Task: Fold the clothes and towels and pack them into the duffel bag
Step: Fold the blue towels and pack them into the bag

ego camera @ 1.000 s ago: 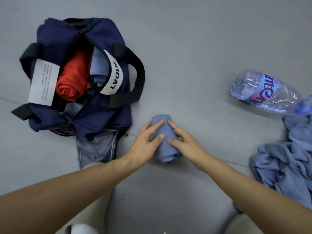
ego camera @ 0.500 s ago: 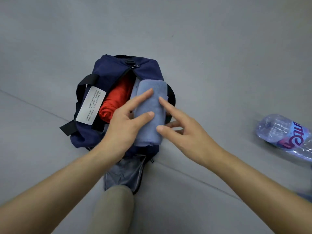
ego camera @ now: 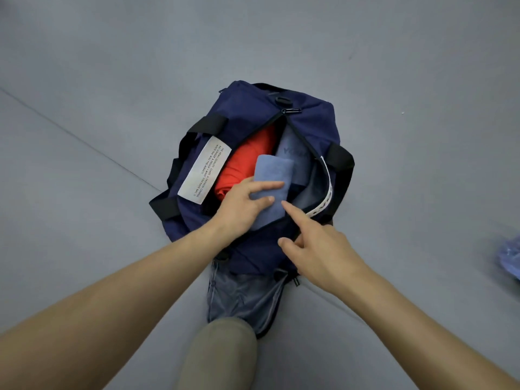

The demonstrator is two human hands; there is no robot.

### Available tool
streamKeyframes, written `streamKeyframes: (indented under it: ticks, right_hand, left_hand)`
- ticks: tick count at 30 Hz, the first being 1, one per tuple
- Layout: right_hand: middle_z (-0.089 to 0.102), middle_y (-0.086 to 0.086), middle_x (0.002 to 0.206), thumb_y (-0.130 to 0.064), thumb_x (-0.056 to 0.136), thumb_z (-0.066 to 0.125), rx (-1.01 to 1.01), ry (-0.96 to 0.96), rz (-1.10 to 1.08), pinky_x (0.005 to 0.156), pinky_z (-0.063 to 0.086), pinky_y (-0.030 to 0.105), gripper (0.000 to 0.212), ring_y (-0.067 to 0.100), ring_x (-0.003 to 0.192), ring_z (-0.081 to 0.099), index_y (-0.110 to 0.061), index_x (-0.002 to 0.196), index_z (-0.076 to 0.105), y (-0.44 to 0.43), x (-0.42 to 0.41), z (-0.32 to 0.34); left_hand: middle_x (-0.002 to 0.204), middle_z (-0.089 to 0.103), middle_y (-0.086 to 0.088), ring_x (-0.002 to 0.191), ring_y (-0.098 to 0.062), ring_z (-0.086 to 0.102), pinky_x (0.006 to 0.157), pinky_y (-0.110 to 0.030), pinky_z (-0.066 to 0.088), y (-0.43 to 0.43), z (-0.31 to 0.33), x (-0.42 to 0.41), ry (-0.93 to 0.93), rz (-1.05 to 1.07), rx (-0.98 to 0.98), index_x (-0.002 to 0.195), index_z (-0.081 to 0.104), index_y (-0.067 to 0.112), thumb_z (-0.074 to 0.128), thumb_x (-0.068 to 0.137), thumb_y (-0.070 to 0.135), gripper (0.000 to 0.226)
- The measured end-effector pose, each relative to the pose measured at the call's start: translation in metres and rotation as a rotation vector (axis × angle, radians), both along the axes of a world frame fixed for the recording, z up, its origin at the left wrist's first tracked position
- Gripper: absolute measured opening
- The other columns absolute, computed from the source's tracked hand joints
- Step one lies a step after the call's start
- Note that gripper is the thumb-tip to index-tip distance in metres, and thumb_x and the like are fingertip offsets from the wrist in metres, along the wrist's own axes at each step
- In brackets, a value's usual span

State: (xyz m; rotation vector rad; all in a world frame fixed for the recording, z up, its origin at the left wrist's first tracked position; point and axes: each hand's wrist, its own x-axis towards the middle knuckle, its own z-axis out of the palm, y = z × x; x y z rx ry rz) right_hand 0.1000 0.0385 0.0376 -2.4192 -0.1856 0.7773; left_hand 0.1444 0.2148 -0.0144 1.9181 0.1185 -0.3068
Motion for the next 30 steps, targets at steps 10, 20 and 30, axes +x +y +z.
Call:
streamKeyframes:
  ticks: [10,20,30]
  right_hand:
    - [0.065,-0.015,0.103,-0.048,0.096,0.050,-0.044,-0.073,-0.133,0.078,0.045,0.032,0.029,0.013,0.087,0.059,-0.039,0.123,0.048,-0.007,-0.020,-0.010]
    - [0.068,-0.023,0.085,-0.040,0.091,0.058,0.036,-0.173,-0.217,0.068,0.040,0.011,0.006,0.001,0.077,0.062,-0.037,0.096,0.062,-0.016,-0.025,0.004]
    - [0.069,-0.019,0.075,-0.034,0.090,0.064,0.187,-0.165,-0.305,0.068,0.045,0.016,0.003,-0.002,0.074,0.063,-0.036,0.088,0.063,-0.024,-0.032,0.012]
  left_hand:
    - [0.146,0.050,0.004,0.135,-0.007,0.045,0.106,-0.010,0.036,0.013,-0.009,-0.015,0.287,-0.261,0.028,0.136,0.062,0.024,0.064,0.092,-0.001,0.051]
    - [0.137,0.059,0.002,0.117,-0.007,0.056,0.095,-0.018,0.049,-0.006,-0.019,0.003,0.240,-0.247,0.059,0.141,0.057,0.029,0.063,0.087,-0.008,0.066]
    - [0.140,0.056,0.007,0.123,-0.004,0.055,0.093,-0.009,0.046,-0.011,-0.020,0.006,0.184,-0.264,0.068,0.144,0.053,0.032,0.062,0.088,-0.006,0.067]
